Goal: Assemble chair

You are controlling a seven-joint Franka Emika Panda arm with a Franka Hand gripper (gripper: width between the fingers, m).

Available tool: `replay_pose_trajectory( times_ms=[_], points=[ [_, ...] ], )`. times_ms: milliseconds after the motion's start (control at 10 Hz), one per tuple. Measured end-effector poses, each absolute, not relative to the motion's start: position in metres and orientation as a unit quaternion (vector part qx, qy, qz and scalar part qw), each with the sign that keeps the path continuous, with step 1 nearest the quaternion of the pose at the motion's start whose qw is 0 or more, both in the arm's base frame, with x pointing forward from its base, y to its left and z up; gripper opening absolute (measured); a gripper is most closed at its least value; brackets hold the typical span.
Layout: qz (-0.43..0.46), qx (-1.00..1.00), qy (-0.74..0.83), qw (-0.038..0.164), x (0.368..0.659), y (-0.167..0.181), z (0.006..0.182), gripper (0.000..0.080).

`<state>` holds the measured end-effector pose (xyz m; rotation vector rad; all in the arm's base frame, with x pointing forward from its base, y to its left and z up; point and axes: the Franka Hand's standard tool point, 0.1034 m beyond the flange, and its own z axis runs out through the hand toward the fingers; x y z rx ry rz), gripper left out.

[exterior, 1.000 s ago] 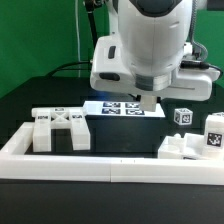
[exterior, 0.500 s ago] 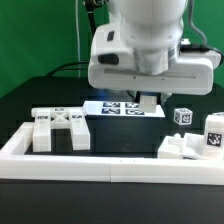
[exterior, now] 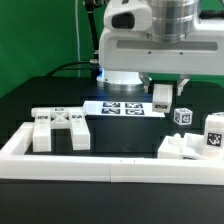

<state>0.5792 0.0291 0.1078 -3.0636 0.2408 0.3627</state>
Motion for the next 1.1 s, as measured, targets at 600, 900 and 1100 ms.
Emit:
replay_pose_trajectory(
  times_ms=[600, 900, 1100],
  points=[
    [-0.107, -0.992, 0.067, 0.018, 0.606, 0.041, 0.116, 0.0291],
    [-0.202, -0.977, 0.061, 0.011, 0.605, 0.044, 0.114, 0.0291],
    [-0.203, -0.977, 0.059, 0.011, 0.606, 0.043, 0.113, 0.0291]
  ],
)
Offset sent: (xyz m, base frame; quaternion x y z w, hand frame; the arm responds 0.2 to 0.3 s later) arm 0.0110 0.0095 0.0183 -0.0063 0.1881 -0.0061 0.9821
